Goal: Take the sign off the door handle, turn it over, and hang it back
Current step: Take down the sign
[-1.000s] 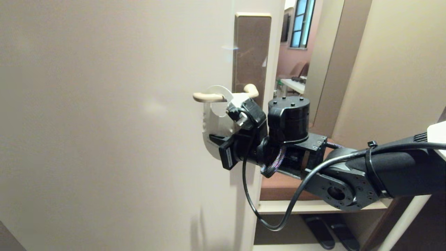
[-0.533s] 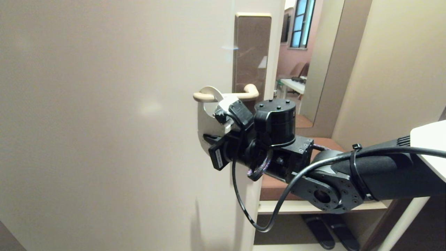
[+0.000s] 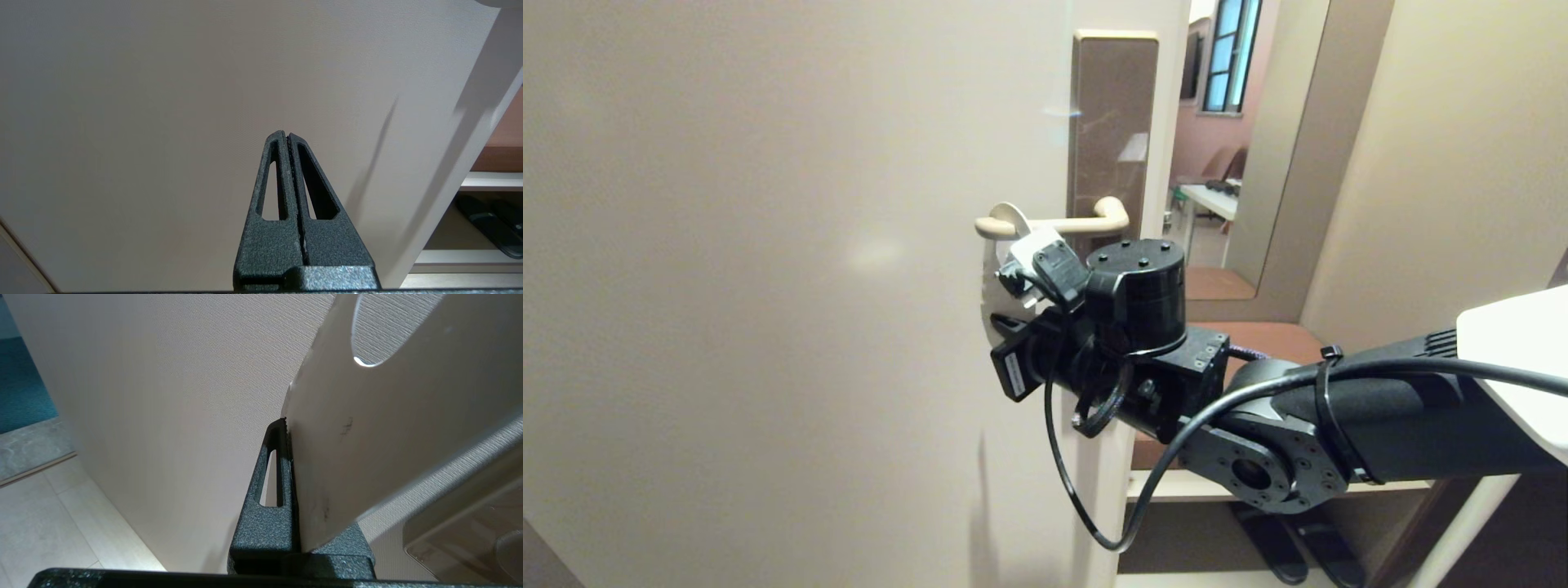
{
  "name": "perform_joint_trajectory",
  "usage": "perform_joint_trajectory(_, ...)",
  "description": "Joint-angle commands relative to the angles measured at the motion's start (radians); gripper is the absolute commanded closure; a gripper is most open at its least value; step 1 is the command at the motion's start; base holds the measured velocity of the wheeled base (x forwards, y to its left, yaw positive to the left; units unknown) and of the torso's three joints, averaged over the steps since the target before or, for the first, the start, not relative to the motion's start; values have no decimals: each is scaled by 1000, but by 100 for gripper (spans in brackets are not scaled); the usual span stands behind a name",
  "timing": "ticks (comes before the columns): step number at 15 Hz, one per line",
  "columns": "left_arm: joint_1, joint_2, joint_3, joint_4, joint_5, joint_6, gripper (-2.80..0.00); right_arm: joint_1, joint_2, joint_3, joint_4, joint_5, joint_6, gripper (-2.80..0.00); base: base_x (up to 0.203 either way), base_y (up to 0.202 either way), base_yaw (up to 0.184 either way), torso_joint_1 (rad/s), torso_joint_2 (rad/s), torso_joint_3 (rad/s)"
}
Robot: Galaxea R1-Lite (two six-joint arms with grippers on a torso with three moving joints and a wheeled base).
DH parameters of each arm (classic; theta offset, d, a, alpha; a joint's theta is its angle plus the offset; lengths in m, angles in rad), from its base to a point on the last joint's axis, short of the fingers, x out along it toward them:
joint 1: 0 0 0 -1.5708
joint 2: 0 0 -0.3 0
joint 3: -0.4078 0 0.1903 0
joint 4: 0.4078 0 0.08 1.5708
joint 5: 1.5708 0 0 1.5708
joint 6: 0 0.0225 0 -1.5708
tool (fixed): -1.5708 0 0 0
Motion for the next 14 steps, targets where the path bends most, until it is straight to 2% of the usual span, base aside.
perform_joint_trajectory(1, 0, 0, 0, -1, 1, -2, 0, 11, 23, -36, 0, -19, -4, 0, 0, 0, 0, 0, 0, 0)
perform_joint_trajectory(3, 0, 0, 0, -1, 1, -1, 0, 23, 41, -62, 0, -47, -5, 0, 0, 0, 0, 0, 0, 0)
perform_joint_trajectory(14, 0, 0, 0, -1, 1, -1, 0, 67, 51, -79, -3, -34, -29, 0, 0, 0, 0, 0, 0, 0)
